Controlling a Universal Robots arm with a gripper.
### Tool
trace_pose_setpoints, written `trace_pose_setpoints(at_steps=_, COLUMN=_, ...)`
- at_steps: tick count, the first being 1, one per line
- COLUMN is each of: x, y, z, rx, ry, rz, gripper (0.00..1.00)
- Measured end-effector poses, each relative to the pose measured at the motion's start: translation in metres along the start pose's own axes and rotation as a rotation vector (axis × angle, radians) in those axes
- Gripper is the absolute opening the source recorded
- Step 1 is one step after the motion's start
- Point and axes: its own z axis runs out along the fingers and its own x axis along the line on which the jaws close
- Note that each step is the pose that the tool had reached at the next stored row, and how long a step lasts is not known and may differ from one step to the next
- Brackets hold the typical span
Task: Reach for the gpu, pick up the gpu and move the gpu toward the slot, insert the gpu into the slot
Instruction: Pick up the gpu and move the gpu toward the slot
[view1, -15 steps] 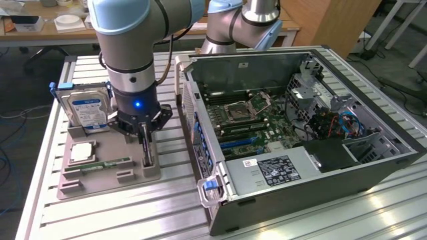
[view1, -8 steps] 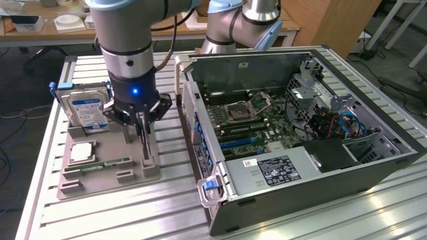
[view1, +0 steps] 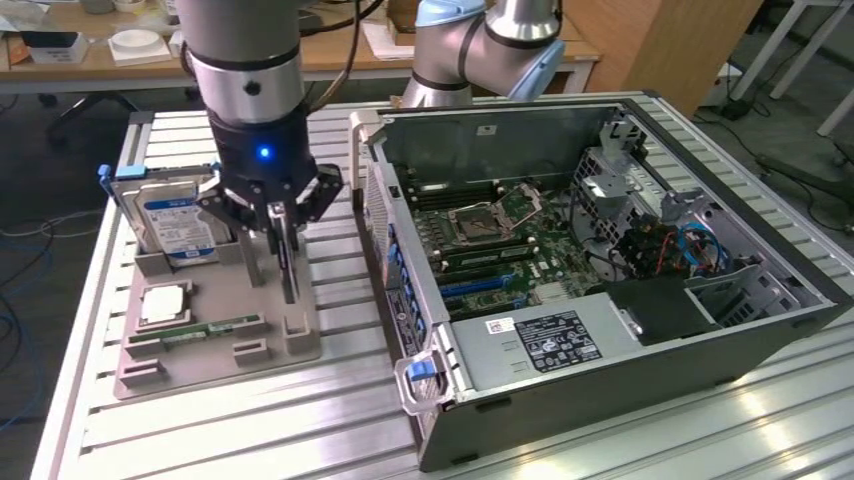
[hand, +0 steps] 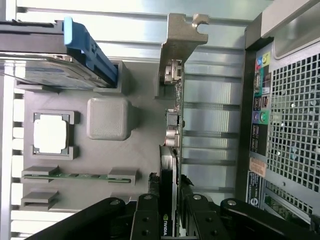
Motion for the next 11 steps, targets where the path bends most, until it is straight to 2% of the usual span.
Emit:
trace_pose_setpoints(at_steps=5, x=0.0, y=0.0009, z=-0.0206, rx=0.0, ry=0.0001, rz=0.0, gripper=0.26)
trace_pose_setpoints(at_steps=11, x=0.0, y=0.0017, z=-0.0408, rx=0.0005, ry=0.0001, rz=0.0, gripper=0.26)
